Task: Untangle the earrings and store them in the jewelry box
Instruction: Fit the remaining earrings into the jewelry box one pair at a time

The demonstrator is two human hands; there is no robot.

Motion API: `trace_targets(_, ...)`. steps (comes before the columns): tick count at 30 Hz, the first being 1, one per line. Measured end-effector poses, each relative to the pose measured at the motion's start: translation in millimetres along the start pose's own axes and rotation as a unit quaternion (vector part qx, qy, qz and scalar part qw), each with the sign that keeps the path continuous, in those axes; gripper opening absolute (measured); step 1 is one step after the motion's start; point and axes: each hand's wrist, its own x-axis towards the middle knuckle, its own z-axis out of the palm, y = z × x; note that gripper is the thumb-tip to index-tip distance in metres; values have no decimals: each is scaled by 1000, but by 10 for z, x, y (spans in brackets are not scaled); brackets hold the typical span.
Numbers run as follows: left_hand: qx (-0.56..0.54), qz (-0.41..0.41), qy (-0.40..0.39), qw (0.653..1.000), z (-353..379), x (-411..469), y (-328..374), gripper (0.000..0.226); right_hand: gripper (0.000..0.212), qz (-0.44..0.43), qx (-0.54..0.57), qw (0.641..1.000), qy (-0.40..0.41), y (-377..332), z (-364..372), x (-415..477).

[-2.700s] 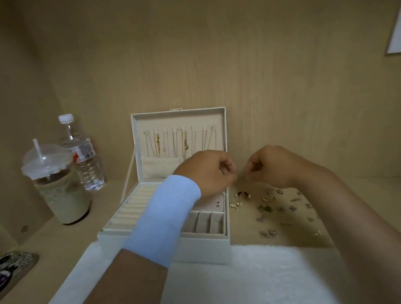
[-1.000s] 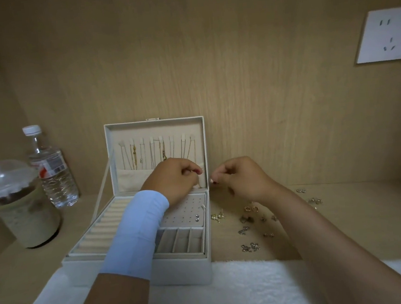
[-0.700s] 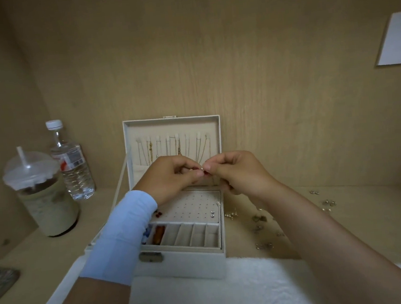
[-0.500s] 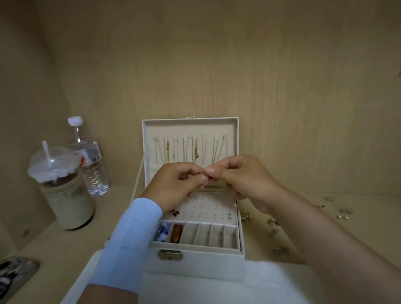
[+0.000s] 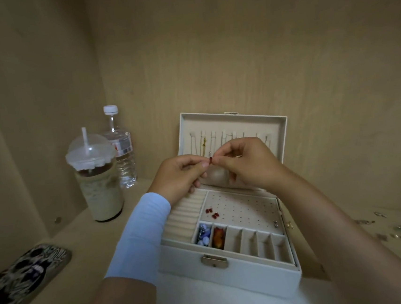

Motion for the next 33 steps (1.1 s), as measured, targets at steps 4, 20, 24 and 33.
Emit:
trace_targets(4, 9, -1, 3, 1000, -24, 39, -93, 7, 5, -32, -52, 998, 10, 70, 83, 62)
trace_targets(20, 23, -66, -12, 997, 7, 70, -102, 23, 13, -15, -249, 963, -106, 270, 74, 27)
trace_targets(24, 22, -68, -11, 997, 10, 65, -98, 27, 10, -41, -306, 944, -113, 294, 137, 43)
trace_targets(33, 38, -49, 3, 998, 30, 56, -100, 23, 12, -71, -349, 922, -153, 275, 129, 23)
